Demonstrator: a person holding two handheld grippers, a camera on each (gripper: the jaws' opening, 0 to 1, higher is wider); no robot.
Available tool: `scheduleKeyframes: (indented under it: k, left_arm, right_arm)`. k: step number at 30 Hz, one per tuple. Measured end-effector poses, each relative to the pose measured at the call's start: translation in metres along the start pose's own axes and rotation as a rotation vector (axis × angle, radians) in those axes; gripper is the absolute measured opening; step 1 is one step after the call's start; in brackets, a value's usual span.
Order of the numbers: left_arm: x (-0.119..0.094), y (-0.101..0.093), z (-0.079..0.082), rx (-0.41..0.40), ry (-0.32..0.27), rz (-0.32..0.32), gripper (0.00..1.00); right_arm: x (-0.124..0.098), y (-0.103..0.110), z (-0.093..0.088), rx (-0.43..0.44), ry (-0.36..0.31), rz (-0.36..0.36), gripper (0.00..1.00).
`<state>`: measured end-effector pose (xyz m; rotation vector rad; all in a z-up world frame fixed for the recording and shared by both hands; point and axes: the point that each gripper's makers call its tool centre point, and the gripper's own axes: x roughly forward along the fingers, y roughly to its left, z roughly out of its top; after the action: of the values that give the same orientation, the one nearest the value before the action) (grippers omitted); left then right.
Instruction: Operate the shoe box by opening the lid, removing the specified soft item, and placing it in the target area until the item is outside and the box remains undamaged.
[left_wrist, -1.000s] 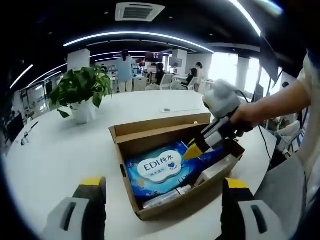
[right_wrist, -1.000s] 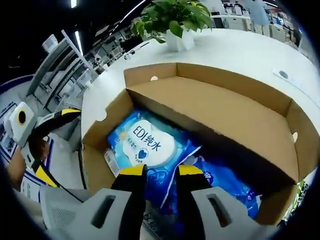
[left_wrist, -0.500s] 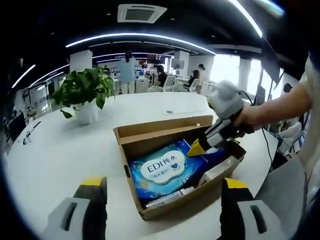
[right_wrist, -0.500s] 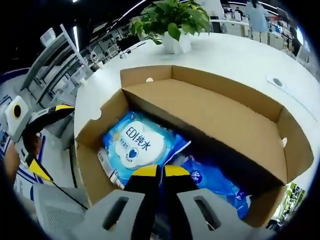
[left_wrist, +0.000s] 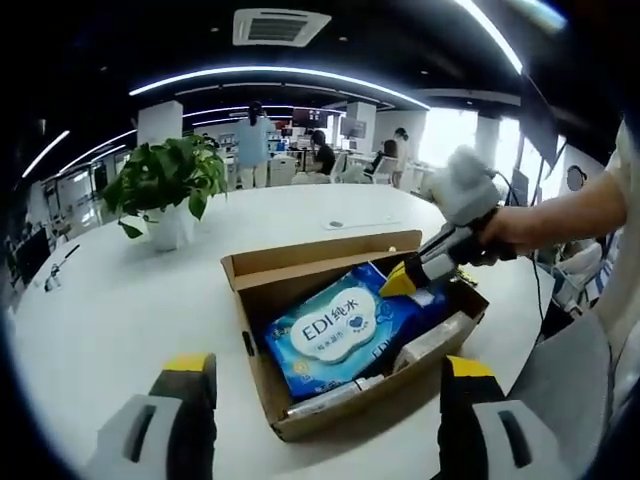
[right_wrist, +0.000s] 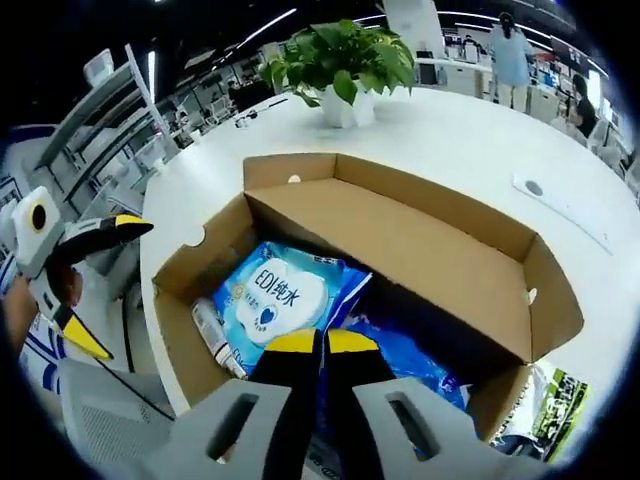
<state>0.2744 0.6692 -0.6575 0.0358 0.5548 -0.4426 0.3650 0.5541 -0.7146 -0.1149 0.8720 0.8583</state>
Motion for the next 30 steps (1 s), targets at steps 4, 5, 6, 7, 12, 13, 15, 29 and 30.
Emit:
scheduleKeyframes:
  k: [4,5,6,7,12,13,15,29,30]
  left_arm:
    - [0.002,0.000,0.001,0.007,0.002,-0.001,0.93]
    - [0.002,-0.001,0.001,0.008,0.004,-0.003,0.92]
    - [0.003,-0.001,0.001,0.010,0.007,-0.005,0.92]
    - [0.003,-0.002,0.001,0.015,0.010,-0.007,0.91]
    - [0.007,-0.003,0.003,0.048,0.024,-0.008,0.86]
    - [0.008,-0.003,0.004,0.050,0.025,-0.010,0.85]
    - [0.011,-0.004,0.006,0.056,0.031,-0.014,0.83]
    - [0.037,-0.011,0.009,0.116,0.104,-0.055,0.70]
    - [0.038,-0.011,0.010,0.117,0.104,-0.055,0.67]
  right_arm:
    - [-0.007,-0.003,-0.001,-0.002,-0.007,-0.018,0.00]
    - [-0.008,-0.004,-0.001,-0.002,-0.007,-0.020,0.00]
    - [-0.009,-0.005,-0.001,-0.002,-0.011,-0.025,0.00]
    - [-0.011,-0.006,-0.001,0.000,-0.013,-0.027,0.00]
    - [-0.018,-0.011,-0.003,0.005,-0.020,-0.041,0.00]
    - [-0.019,-0.012,-0.004,0.007,-0.023,-0.042,0.00]
    - [-0.022,-0.014,-0.004,0.010,-0.026,-0.048,0.00]
    - [-0.043,-0.030,-0.012,0.033,-0.039,-0.087,0.00]
    - [-0.045,-0.031,-0.013,0.036,-0.038,-0.089,0.00]
